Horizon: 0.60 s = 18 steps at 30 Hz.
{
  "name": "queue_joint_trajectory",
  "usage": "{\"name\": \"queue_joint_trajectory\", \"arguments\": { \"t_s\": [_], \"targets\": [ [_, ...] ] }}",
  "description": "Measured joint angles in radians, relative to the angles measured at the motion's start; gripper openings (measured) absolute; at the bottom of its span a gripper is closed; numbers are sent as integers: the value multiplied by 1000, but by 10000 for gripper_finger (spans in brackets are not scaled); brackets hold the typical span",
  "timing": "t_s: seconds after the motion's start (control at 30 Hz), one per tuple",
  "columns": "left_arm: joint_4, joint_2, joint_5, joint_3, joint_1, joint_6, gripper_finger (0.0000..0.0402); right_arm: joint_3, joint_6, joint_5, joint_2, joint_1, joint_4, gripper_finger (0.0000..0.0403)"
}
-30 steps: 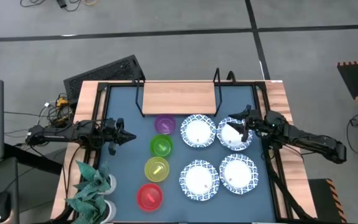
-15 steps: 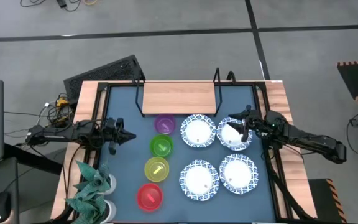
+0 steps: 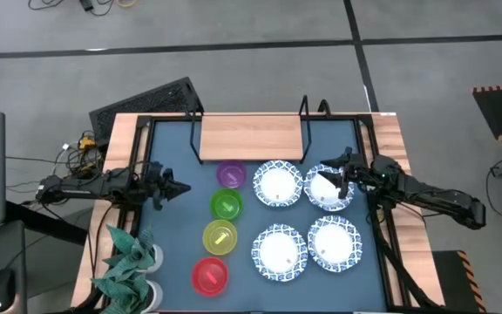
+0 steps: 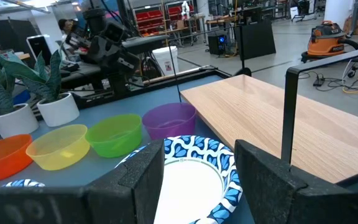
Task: Place and stack bowls onto a shelf
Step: Put the purple transparent bowl on the shelf
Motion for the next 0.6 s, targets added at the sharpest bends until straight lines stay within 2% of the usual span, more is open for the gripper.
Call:
{"name": "queue_joint_trajectory", "arguments": {
  "t_s": [0.4,0.6],
  "targets": [
    [5,0,-24,0,0,-35,0,0,0,0,0,0,0,220],
    [85,0,-108,0,0,-124,0,0,-1,0,0,0,0,220]
  ]
}}
